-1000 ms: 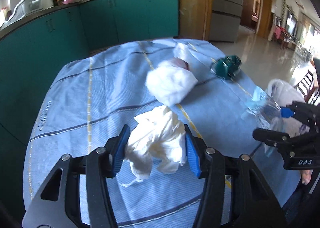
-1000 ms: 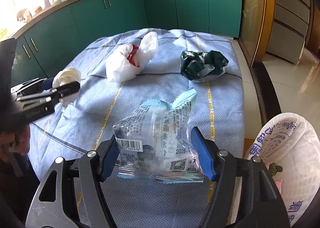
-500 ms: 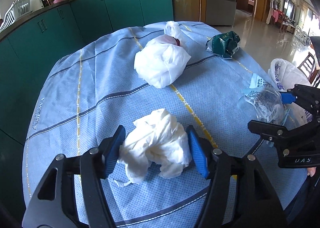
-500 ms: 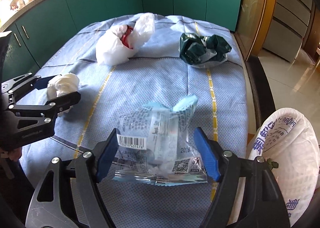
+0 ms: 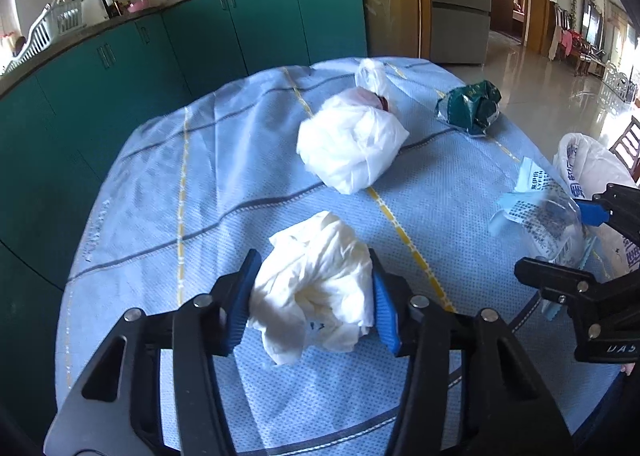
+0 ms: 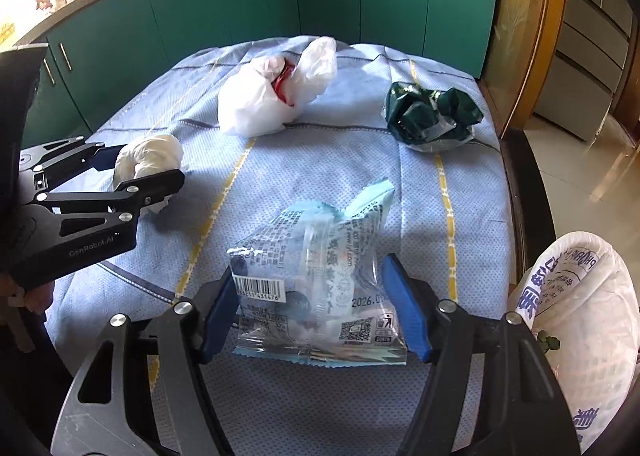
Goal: Collect trash
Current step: 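Lift the white tissue with the left tool while the right tool holds the snack bag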
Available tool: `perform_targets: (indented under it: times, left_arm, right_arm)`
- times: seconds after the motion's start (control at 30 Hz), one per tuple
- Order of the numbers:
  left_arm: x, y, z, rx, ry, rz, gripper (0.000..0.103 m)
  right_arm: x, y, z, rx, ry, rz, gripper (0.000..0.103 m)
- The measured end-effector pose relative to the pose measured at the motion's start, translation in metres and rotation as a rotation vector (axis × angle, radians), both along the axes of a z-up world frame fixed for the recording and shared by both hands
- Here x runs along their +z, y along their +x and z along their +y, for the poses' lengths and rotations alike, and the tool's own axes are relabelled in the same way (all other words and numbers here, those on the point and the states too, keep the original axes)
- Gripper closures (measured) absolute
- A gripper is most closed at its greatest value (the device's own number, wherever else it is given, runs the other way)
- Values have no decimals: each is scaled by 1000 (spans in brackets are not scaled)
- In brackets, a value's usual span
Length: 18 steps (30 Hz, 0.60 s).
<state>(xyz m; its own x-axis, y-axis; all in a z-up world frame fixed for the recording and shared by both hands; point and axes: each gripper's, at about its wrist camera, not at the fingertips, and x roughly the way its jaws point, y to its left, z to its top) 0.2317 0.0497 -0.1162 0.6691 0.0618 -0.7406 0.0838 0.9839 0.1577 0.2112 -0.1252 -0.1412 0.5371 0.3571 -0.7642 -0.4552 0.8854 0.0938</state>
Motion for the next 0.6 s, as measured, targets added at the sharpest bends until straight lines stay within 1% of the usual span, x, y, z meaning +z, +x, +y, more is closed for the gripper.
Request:
perform_targets:
  times: [0.1,0.23,0.4,0.6]
  left_arm:
    - [7,-4,-1,-7,-11,-35,50]
    - [14,-8,-3,-8,-7,-79,50]
    - [20,-11,0,9,-23,-112,50]
    - [26,-14,3,21,-22,-150,50]
  right_arm:
    - [4,1,-6,-14,22,3,34]
    - [3,3,-10,-25,24,7,34]
    - [7,2,-14,-36,26,-11,34]
    - [14,-2,-23,-53,44,-37,34]
